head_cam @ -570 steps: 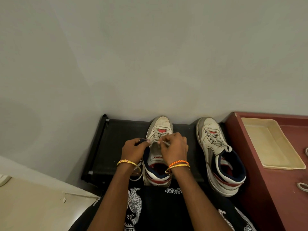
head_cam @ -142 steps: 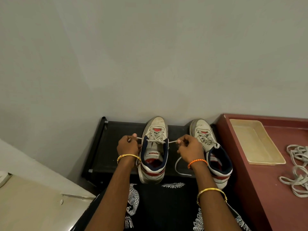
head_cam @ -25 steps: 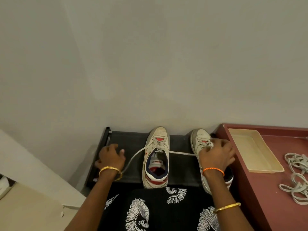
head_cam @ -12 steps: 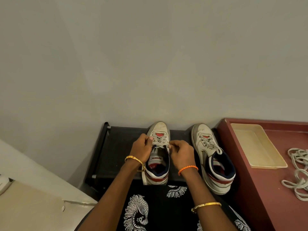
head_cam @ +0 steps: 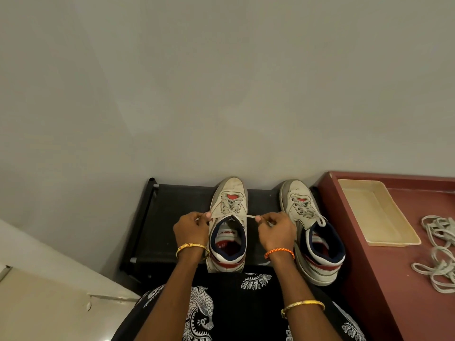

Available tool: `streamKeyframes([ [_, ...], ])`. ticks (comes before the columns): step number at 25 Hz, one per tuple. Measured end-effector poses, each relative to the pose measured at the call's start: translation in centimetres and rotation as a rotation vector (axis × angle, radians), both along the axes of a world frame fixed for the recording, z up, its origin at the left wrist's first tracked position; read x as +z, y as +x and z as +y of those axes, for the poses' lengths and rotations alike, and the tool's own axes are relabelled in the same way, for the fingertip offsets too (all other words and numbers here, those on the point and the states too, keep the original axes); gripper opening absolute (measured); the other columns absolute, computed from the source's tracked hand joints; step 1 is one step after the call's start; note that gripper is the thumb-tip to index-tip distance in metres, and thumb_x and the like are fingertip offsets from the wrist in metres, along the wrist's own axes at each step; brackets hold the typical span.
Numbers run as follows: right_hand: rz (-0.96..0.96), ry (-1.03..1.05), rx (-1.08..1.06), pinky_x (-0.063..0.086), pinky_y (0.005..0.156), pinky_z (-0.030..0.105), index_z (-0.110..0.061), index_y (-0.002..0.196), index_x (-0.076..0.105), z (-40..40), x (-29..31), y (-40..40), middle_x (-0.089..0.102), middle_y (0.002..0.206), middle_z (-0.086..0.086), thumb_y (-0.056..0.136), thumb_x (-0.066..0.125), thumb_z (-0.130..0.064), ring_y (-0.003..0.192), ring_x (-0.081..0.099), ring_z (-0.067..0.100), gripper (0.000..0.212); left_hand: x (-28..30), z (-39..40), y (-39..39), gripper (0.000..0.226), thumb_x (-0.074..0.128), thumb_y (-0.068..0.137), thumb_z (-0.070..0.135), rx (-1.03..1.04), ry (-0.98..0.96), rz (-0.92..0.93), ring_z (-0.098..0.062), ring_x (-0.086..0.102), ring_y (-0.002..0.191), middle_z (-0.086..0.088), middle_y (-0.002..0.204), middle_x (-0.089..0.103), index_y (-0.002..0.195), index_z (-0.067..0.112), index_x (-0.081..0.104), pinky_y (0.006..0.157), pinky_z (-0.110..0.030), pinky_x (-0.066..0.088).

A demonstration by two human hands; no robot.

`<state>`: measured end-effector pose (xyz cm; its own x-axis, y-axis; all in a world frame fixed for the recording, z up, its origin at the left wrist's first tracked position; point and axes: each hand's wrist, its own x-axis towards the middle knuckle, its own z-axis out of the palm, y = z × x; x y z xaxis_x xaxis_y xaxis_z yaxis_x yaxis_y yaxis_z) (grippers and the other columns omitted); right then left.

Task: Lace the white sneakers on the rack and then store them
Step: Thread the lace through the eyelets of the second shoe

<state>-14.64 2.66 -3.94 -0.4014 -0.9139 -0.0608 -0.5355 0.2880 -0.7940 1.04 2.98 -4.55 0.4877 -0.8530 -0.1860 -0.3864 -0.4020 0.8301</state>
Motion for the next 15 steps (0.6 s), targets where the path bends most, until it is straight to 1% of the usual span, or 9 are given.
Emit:
streamKeyframes([
  [2, -0.159, 0.072, -0.036, 0.036, 0.061, 0.019, -0.004, 0.080, 0.072, -0.3, 0.1, -0.1, 0.058, 0.080, 0.002, 0.084, 0.068, -0.014, 0.079, 0.054, 0.016, 0.011, 0.1, -0.2, 0.1, 0.022, 0.058, 0.093, 0.023, 0.007, 0.065, 0.054, -0.008, 0.050, 0.062, -0.006, 0.079, 0.064, 0.087, 0.004, 0.068, 0.050, -0.014, 0.034],
  [3, -0.315, 0.125, -0.053, 0.037, 0.063, 0.023, -0.006, 0.075, 0.070, -0.5, 0.5, -0.1, 0.059, 0.075, 0.001, 0.086, 0.065, -0.012, 0.077, 0.055, 0.016, 0.013, 0.5, -0.4, 0.3, 0.023, 0.055, 0.095, 0.023, 0.017, 0.102, 0.147, -0.008, 0.050, 0.062, -0.005, 0.076, 0.062, 0.083, 0.007, 0.065, 0.051, -0.017, 0.034],
  [5, -0.641, 0.185, -0.027, 0.038, 0.059, 0.024, -0.009, 0.067, 0.060, -0.8, 1.4, 0.0, 0.055, 0.066, 0.000, 0.090, 0.057, -0.008, 0.067, 0.050, 0.012, 0.023, 1.6, -0.8, 0.3, 0.025, 0.048, 0.098, 0.024, -0.005, 0.138, 0.450, -0.010, 0.052, 0.067, -0.004, 0.078, 0.059, 0.081, 0.010, 0.061, 0.054, -0.020, 0.037],
  [7, -0.889, 0.143, 0.039, 0.042, 0.055, 0.021, -0.012, 0.067, 0.054, -1.2, 2.1, 0.7, 0.057, 0.066, 0.000, 0.094, 0.049, -0.009, 0.062, 0.054, 0.009, 0.028, 1.9, -1.4, -0.2, 0.023, 0.046, 0.098, 0.025, -0.074, 0.113, 0.691, -0.013, 0.059, 0.083, -0.004, 0.093, 0.064, 0.087, 0.013, 0.060, 0.065, -0.025, 0.047],
  [9, -1.106, 0.048, 0.063, 0.052, 0.058, 0.021, -0.010, 0.073, 0.055, -1.6, 2.0, 1.8, 0.065, 0.073, 0.003, 0.096, 0.046, -0.007, 0.064, 0.063, 0.010, 0.025, 1.5, -1.6, -1.0, 0.020, 0.049, 0.097, 0.025, -0.094, 0.036, 0.820, -0.020, 0.064, 0.094, -0.007, 0.101, 0.068, 0.093, 0.011, 0.062, 0.081, -0.037, 0.054],
  [10, -1.148, -0.004, 0.077, 0.056, 0.064, 0.026, -0.009, 0.076, 0.057, -1.9, 1.8, 2.4, 0.068, 0.078, 0.007, 0.096, 0.047, -0.007, 0.069, 0.067, 0.014, 0.022, 1.1, -1.8, -1.3, 0.019, 0.051, 0.096, 0.023, -0.106, -0.024, 0.789, -0.022, 0.066, 0.096, -0.009, 0.101, 0.069, 0.094, 0.009, 0.063, 0.086, -0.038, 0.053],
  [11, -1.115, -0.051, 0.101, 0.057, 0.071, 0.030, -0.009, 0.080, 0.059, -2.1, 1.3, 2.9, 0.069, 0.083, 0.011, 0.096, 0.048, -0.006, 0.075, 0.068, 0.019, 0.019, 0.8, -2.0, -1.4, 0.017, 0.052, 0.095, 0.020, -0.131, -0.083, 0.709, -0.022, 0.066, 0.095, -0.011, 0.099, 0.070, 0.094, 0.008, 0.064, 0.088, -0.037, 0.053],
  [12, -1.009, -0.086, 0.131, 0.057, 0.075, 0.032, -0.011, 0.083, 0.062, -2.4, 0.8, 3.1, 0.070, 0.087, 0.013, 0.095, 0.050, -0.006, 0.079, 0.069, 0.021, 0.017, 0.5, -2.2, -1.5, 0.015, 0.052, 0.095, 0.016, -0.169, -0.132, 0.635, -0.020, 0.067, 0.093, -0.010, 0.095, 0.070, 0.094, 0.008, 0.064, 0.087, -0.032, 0.053],
  [15, -0.732, -0.113, 0.234, 0.054, 0.073, 0.019, -0.013, 0.090, 0.068, -3.4, -0.4, 3.1, 0.069, 0.089, 0.009, 0.091, 0.054, 0.002, 0.080, 0.066, 0.010, 0.020, 0.4, -2.9, -1.3, 0.015, 0.051, 0.094, 0.007, -0.352, -0.209, 0.512, -0.007, 0.066, 0.082, -0.002, 0.086, 0.069, 0.099, 0.009, 0.065, 0.077, -0.016, 0.052],
])
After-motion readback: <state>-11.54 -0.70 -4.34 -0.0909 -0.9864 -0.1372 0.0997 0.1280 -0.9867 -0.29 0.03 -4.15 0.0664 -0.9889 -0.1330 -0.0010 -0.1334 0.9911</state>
